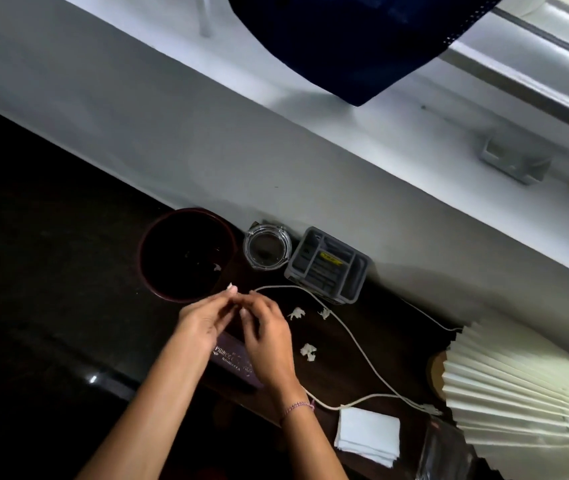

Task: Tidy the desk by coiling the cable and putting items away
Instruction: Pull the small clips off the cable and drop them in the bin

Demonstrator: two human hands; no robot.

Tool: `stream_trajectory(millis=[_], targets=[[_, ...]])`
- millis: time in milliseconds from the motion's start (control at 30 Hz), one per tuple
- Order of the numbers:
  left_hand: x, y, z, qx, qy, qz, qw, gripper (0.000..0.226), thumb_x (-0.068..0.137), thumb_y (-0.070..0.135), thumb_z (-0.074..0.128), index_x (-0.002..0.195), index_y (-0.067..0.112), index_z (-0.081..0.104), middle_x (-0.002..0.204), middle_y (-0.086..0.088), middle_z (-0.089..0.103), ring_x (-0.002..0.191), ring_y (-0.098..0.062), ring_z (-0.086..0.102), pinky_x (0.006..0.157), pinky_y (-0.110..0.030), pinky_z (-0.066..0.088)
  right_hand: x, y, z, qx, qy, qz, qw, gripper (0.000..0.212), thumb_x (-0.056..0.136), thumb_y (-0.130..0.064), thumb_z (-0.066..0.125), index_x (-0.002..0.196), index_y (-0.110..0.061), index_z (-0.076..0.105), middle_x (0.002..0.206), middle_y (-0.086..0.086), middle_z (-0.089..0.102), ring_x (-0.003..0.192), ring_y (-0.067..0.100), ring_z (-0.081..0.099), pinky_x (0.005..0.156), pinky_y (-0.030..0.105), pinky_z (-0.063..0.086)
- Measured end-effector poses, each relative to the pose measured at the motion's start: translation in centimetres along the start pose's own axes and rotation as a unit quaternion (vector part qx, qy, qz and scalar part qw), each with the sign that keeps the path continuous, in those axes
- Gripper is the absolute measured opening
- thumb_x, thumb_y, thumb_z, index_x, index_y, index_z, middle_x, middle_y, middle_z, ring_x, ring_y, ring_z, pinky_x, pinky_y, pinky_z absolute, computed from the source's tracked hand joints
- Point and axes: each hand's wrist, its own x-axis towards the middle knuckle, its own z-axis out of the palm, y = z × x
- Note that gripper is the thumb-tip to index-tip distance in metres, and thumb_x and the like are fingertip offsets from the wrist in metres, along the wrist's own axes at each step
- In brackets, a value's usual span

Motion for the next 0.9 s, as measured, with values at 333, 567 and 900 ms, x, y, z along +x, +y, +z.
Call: stream_trajectory(millis=[333,567,900], targets=[[5.1,8.9,-1.7,-0.004,0.115,0.097,0.989,0.019,0.078,-0.012,0.061,0.064,-0.001,0.055,0.068,-0.014,0.061,0.075,-0.027,0.067,0.057,-0.022,0.058,-2.8,1.8,1.4,0.064,0.087,0.136,0.985,0.040,0.084,0.005,0.049,0.076,-0.032,0.063,0.088,-0.016,0.063,0.089,0.007,0.058,0.079,0.020,0.045],[8.7,10.4,-2.2,0.068,0.135,0.083,0.985,0.039,0.083,-0.009,0.057,0.122,-0.010,0.050,0.123,-0.026,0.056,0.110,-0.037,0.059,0.088,-0.038,0.051,-3.7,4.4,0.4,0.004,0.104,0.150,0.983,0.051,0.080,0.010,0.050,0.076,-0.040,0.060,0.088,-0.012,0.064,0.089,0.006,0.058,0.079,0.011,0.042],[6.6,3.9,-2.4,0.141,0.067,0.072,0.985,0.034,0.085,-0.002,0.056,0.118,-0.013,0.052,0.079,-0.012,0.062,0.054,-0.009,0.068,0.052,-0.013,0.053,-2.9,8.0,-1.4,-0.239,0.097,0.121,0.958,0.026,0.084,-0.010,0.062,0.108,-0.019,0.063,0.112,0.005,0.055,0.102,0.024,0.053,0.081,0.031,0.051]])
